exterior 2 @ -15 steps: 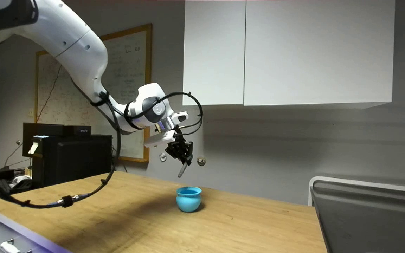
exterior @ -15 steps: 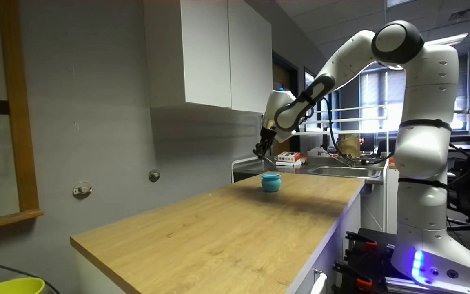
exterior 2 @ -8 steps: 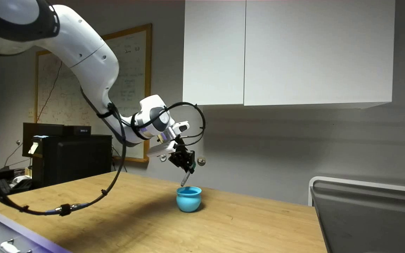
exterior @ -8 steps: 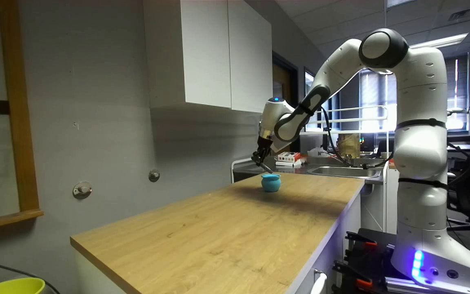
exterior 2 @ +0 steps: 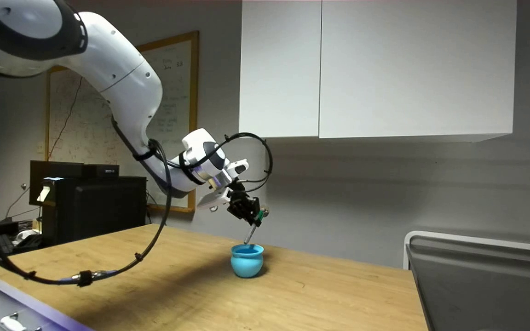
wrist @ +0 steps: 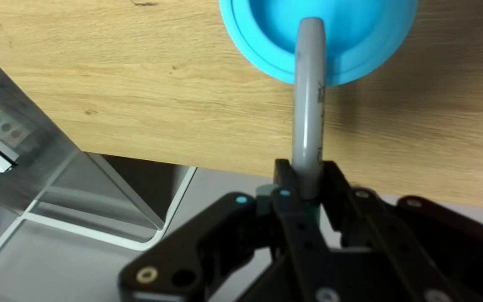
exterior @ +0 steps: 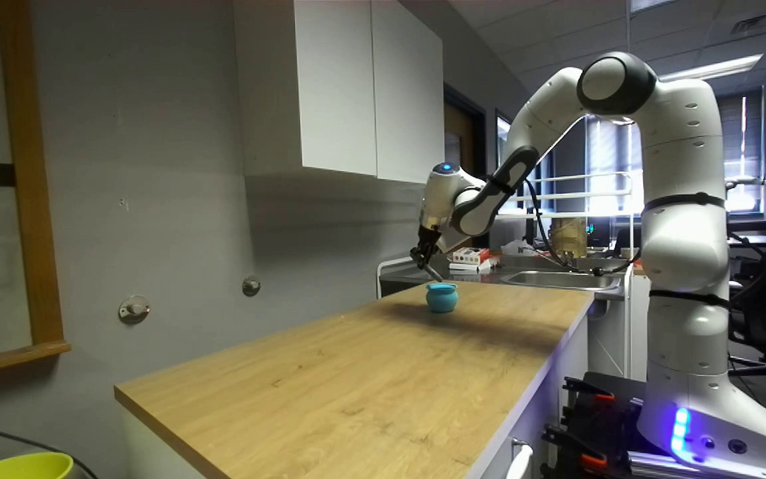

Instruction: Pick up the marker and put it in the bowl

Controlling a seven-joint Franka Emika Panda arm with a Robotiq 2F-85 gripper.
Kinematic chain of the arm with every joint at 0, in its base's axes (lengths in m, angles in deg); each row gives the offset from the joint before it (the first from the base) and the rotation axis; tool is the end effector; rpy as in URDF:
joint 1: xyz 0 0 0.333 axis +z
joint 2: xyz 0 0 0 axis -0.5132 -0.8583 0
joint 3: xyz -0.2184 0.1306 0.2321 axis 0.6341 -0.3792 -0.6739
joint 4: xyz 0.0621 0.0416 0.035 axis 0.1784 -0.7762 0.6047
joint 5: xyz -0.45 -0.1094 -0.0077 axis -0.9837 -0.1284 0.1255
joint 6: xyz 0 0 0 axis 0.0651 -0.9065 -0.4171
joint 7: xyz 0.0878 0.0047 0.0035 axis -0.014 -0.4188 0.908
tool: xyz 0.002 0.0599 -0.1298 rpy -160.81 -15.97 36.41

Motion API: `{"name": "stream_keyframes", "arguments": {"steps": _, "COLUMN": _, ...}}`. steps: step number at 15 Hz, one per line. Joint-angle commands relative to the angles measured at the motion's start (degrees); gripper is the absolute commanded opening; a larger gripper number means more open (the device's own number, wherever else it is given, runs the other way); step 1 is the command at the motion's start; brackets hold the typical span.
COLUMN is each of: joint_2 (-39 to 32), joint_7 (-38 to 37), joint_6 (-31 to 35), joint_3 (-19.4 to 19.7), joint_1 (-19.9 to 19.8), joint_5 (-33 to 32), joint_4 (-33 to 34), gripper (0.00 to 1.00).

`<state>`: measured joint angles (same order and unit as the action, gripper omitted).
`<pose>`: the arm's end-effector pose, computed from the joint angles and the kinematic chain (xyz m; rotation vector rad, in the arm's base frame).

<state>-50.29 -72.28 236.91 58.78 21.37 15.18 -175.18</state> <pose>0.6310 -0.1299 0.3589 2.6421 -0.2379 0.7509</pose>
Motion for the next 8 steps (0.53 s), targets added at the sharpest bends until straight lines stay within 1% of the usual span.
{"name": "stream_keyframes", "arguments": {"steps": 1, "joint_2": -1.7, "joint_7": -7.5, "joint_6": 0.5, "joint_3": 0.8, "joint_1": 0.0, "joint_5": -6.6, "joint_4": 0.6, "gripper": 0.06}}
{"name": "stream_keyframes", "arguments": {"steps": 5, "joint_2": -2.1, "joint_7": -15.2, "joint_6": 0.4, "joint_3": 1.3, "joint_1": 0.2, "joint_5": -13.2, "joint_4": 0.0, "gripper": 0.06}}
{"name": "stream_keyframes", "arguments": {"steps": 8, "joint_2": -2.1, "joint_7": -19.6, "joint_6": 0.5, "joint_3": 1.3, "joint_1": 0.2, "joint_5": -16.5, "joint_4": -0.2, "gripper": 0.06}}
